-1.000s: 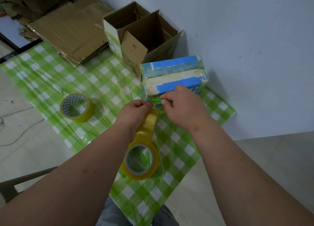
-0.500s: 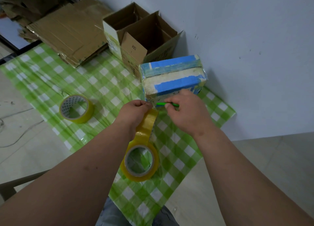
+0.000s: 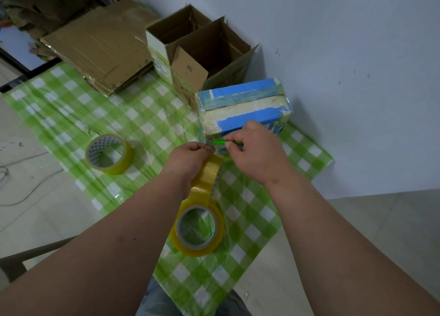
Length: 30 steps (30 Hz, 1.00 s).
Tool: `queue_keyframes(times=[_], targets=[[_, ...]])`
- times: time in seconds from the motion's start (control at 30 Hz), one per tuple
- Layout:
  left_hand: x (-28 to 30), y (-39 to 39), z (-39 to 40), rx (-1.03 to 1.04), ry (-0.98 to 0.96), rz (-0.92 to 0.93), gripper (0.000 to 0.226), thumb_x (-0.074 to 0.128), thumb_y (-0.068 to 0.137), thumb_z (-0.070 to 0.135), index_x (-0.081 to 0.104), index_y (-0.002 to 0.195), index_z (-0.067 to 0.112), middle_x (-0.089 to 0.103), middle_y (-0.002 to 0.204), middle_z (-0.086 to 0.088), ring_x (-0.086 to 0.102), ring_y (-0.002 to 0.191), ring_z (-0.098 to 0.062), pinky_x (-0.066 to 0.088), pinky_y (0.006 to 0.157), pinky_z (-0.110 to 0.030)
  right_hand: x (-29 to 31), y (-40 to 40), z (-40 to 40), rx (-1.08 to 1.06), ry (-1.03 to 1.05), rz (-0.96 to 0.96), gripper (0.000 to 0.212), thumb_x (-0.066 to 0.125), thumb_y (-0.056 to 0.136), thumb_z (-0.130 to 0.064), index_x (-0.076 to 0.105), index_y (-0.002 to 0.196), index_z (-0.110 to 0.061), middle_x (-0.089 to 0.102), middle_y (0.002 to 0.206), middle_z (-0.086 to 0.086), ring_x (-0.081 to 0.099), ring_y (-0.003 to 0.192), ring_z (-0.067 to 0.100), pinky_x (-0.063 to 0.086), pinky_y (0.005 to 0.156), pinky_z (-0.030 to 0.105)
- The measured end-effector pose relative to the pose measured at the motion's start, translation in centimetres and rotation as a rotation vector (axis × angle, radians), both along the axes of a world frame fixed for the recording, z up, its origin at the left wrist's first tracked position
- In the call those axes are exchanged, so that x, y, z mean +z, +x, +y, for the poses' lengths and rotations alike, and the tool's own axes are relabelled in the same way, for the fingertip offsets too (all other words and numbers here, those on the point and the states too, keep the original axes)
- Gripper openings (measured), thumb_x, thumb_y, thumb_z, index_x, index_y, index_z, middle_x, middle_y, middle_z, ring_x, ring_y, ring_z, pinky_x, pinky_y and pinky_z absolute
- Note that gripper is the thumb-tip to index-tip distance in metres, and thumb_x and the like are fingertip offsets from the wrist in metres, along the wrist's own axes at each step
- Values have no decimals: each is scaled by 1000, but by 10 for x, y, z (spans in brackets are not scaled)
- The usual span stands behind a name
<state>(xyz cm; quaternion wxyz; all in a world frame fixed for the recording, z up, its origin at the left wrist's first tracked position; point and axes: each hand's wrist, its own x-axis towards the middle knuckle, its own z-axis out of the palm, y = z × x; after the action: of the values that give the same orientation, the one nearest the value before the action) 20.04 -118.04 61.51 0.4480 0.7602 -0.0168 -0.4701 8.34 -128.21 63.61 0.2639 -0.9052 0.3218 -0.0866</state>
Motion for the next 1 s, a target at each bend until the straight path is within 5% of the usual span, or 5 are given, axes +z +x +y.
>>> queue_keyframes(times=[0.53, 0.73, 0.83, 0.9, 1.0], targets=[[4, 21, 8, 22, 86, -44, 8, 71, 86, 31, 73, 82, 24, 65, 91, -2, 60, 86, -25, 54, 81, -41, -31, -29, 4, -169, 56, 180, 29, 52, 95, -26, 71, 117, -22, 58, 111, 8, 58, 98, 25, 50, 83, 38], [-1, 26, 12, 11, 70, -250, 33, 52, 96, 47, 65, 115, 24, 52, 109, 6, 46, 96, -19, 36, 81, -35, -63, -38, 18, -62, 181, 570, 62, 42, 92, -16, 32, 151, -31, 47, 131, 8, 48, 120, 27, 34, 104, 45], [-4, 22, 14, -83, 62, -342, 50, 45, 88, 73, 58, 105, 28, 53, 98, 12, 49, 87, -12, 38, 76, -29, -70, -42, 25, -4, 219, 709, 69, 45, 90, -18, 22, 154, -30, 39, 146, 5, 40, 132, 28, 26, 111, 48], [-4, 22, 14, -164, 80, -429, 56, 47, 78, 81, 57, 99, 30, 52, 91, 13, 47, 77, 0, 37, 61, -24, -68, -44, 26, -51, 183, 628, 64, 47, 90, -18, 32, 151, -28, 42, 147, 3, 40, 133, 27, 24, 111, 45], [-3, 24, 12, -274, 101, -547, 62, 57, 69, 82, 62, 102, 29, 57, 103, 6, 53, 80, -3, 43, 61, -27, -52, -40, 26, -202, -53, 157, 39, 56, 86, -15, 62, 125, -15, 57, 120, 8, 51, 114, 31, 34, 95, 40]])
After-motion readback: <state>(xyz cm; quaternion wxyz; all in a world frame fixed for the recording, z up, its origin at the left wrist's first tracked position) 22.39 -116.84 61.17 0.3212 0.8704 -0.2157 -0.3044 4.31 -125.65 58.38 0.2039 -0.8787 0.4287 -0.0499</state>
